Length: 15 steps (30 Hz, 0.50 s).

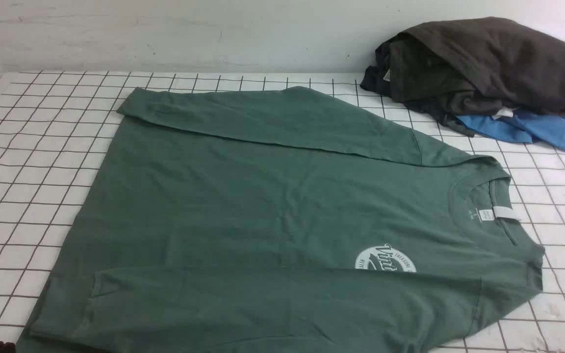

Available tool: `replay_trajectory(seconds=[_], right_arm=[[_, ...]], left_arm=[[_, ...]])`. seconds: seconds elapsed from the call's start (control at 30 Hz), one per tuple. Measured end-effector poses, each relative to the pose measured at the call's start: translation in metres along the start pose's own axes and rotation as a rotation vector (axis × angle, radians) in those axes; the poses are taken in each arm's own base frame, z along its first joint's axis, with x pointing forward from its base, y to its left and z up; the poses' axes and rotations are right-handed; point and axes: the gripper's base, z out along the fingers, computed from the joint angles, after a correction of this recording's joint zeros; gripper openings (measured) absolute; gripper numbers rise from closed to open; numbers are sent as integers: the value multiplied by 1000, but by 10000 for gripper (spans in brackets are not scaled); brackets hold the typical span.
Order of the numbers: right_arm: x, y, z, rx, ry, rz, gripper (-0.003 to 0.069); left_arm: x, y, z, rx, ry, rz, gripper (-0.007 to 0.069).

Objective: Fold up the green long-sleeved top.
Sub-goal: Use the left arm to clamp the cuff closest to it

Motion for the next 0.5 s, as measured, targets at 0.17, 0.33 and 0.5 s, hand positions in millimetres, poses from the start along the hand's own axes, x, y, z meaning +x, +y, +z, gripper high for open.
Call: replay_trajectory(seconds=[0.17, 0.33, 0.5], right_arm=[[0, 0, 0, 0, 0, 0, -14], [0, 0, 0, 0, 0, 0, -14], [0, 0, 0, 0, 0, 11, -14]], left_arm=[[0, 0, 0, 0, 0, 0, -7], [0, 0, 0, 0, 0, 0, -7], [0, 0, 0, 0, 0, 0, -7]])
